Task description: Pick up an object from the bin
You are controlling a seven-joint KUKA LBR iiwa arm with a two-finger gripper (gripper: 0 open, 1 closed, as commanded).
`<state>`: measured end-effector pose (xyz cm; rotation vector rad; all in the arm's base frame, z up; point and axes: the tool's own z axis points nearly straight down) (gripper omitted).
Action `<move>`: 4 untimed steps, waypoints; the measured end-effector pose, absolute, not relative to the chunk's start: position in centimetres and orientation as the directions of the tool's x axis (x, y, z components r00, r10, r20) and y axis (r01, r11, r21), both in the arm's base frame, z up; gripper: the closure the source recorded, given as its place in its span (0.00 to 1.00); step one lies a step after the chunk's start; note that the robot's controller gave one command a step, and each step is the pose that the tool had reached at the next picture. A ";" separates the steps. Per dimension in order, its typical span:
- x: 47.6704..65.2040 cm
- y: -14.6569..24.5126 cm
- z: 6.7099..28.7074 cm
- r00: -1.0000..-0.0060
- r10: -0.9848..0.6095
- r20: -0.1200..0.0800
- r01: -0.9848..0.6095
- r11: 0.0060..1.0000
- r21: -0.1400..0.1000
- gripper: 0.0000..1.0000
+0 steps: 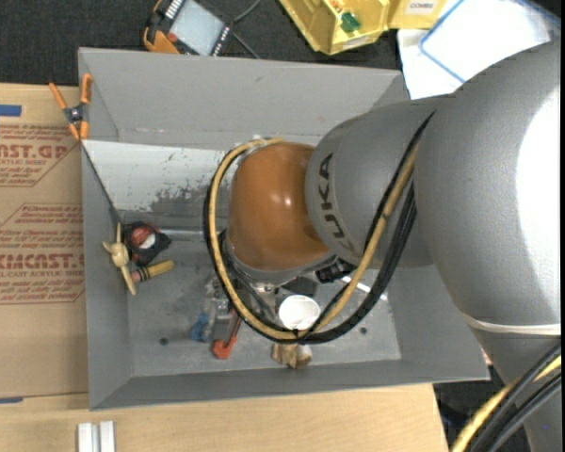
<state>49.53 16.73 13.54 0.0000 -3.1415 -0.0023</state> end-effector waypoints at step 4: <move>48.3 10.0 8.6 -0.997 0.072 -0.012 0.072 0.997 0.009 1.00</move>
Offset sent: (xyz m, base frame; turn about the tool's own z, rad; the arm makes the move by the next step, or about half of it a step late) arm -0.0061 -0.0639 -0.0654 0.0631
